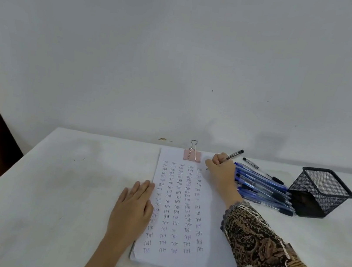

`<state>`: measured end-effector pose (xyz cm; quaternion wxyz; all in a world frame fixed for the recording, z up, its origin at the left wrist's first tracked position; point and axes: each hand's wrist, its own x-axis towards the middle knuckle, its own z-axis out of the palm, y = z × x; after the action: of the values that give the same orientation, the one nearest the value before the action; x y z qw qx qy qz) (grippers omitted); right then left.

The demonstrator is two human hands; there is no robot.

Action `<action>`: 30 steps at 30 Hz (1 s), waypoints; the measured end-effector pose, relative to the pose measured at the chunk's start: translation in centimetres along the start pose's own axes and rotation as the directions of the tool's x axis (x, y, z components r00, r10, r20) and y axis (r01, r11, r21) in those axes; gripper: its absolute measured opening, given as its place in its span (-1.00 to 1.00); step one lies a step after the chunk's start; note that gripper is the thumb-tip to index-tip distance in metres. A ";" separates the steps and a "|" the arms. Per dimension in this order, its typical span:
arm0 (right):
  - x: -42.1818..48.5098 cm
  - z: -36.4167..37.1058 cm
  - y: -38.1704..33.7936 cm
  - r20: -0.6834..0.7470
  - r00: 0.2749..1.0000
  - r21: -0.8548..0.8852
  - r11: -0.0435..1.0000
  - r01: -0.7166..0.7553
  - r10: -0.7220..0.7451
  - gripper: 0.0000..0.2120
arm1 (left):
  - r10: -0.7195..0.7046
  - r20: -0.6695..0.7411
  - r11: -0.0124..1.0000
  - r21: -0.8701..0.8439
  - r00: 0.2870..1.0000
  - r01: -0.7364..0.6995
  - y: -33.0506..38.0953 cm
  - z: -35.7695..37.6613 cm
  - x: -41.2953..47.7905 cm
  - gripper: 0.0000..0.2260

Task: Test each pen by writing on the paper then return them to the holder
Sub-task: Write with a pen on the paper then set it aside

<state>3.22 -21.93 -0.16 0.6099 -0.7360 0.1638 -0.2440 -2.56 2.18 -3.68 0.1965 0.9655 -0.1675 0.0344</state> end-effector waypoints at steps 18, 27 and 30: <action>0.6 -0.3 0.7 -0.019 1.000 -0.063 0.998 0.001 -0.002 -0.57 | 0.000 0.002 1.000 0.011 1.000 0.000 -0.1 -0.1 0.0 -0.22; 0.4 -0.4 0.7 -0.063 0.998 -0.099 0.995 0.024 -0.030 -0.58 | 0.000 0.010 1.000 0.006 1.000 0.000 0.0 -0.2 0.0 -0.21; 0.5 -0.3 0.5 -0.067 0.997 -0.097 0.995 0.034 -0.041 -0.57 | -0.002 0.004 1.000 0.002 1.000 0.002 0.1 -0.3 0.0 -0.21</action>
<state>3.49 -22.49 -0.53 0.5631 -0.7586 0.1824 -0.2724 -2.63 2.20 -3.40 0.1952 0.9659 -0.1670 0.0327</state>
